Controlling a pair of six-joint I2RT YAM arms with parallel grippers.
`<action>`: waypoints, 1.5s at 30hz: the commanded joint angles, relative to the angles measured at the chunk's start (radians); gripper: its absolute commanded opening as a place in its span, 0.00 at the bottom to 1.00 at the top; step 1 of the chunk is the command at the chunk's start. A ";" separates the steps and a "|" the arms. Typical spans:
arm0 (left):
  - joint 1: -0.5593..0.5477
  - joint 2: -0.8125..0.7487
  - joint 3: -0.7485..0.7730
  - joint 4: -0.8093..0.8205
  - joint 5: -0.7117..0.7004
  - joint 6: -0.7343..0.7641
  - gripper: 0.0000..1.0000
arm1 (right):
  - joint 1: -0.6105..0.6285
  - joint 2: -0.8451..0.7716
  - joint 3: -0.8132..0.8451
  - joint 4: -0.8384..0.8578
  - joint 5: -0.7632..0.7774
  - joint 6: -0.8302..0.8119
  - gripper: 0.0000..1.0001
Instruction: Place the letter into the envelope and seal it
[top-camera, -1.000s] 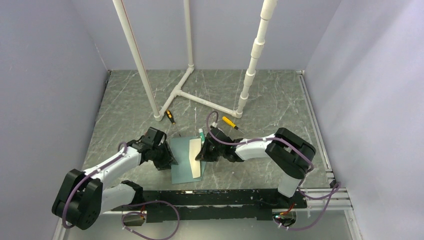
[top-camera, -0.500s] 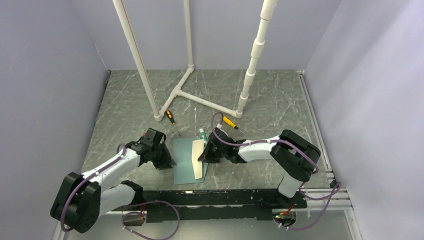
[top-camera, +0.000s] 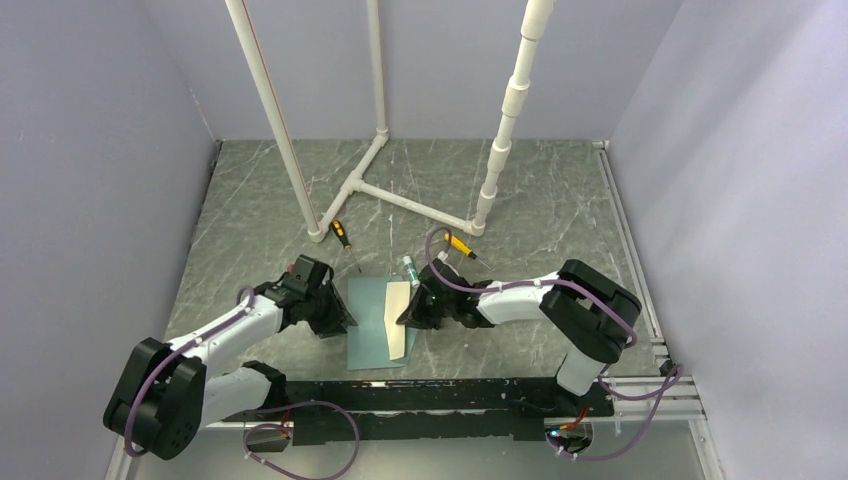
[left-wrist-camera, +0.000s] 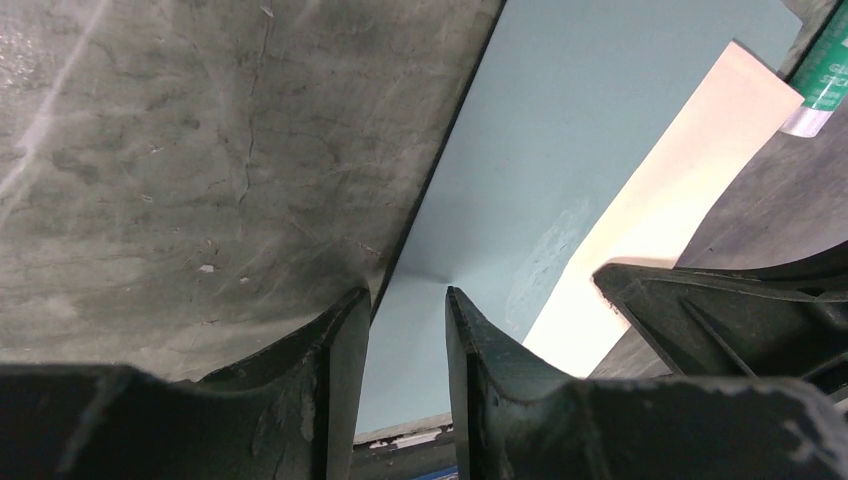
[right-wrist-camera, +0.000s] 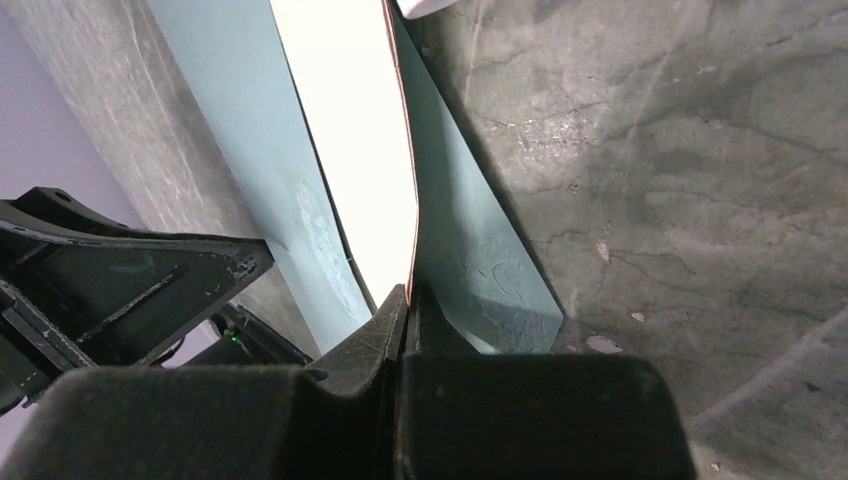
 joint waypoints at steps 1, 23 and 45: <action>-0.005 0.013 -0.019 0.015 -0.050 -0.013 0.39 | 0.003 -0.009 -0.016 -0.022 0.030 0.043 0.00; -0.009 -0.023 -0.055 0.050 -0.069 -0.068 0.48 | 0.003 -0.053 -0.076 0.064 0.025 0.024 0.00; -0.010 -0.014 -0.081 0.098 -0.010 -0.077 0.44 | -0.010 0.063 -0.031 0.192 -0.115 -0.093 0.00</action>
